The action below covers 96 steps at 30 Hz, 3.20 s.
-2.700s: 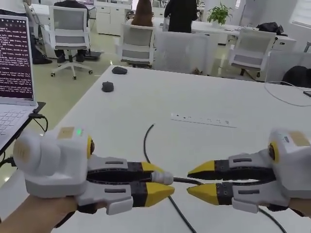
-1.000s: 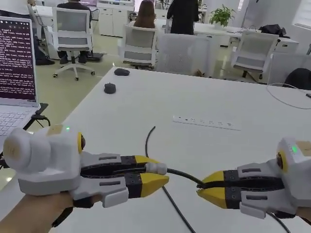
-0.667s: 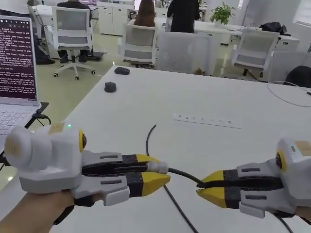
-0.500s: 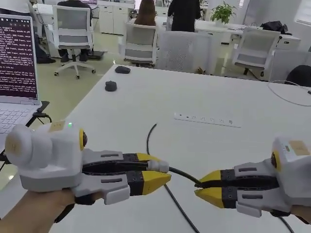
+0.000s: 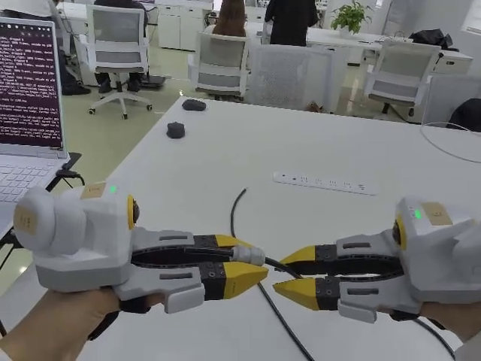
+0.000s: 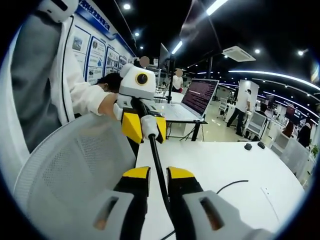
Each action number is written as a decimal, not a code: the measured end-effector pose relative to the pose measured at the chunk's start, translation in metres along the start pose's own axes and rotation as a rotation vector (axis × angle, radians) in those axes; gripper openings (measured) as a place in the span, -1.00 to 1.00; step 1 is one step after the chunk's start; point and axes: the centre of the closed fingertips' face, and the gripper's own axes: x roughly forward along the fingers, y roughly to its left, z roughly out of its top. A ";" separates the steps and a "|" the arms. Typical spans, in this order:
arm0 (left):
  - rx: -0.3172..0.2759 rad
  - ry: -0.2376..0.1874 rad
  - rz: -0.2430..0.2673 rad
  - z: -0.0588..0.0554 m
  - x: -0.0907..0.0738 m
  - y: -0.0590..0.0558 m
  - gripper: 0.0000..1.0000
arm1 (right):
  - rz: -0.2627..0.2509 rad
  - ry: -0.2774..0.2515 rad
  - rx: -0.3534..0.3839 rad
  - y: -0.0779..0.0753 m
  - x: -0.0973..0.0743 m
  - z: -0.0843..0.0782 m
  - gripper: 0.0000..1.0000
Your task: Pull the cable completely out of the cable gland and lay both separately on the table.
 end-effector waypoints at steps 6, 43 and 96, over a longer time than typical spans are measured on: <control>0.003 0.000 0.000 0.000 0.000 0.000 -0.69 | 0.011 -0.005 -0.019 -0.002 0.003 0.001 -0.90; -0.033 0.024 0.067 -0.007 -0.002 0.015 -0.68 | -0.061 0.255 0.112 -0.029 -0.004 -0.117 -0.96; -0.109 0.302 0.130 -0.100 0.033 0.110 -0.66 | -0.204 0.279 0.336 -0.052 0.001 -0.188 -0.29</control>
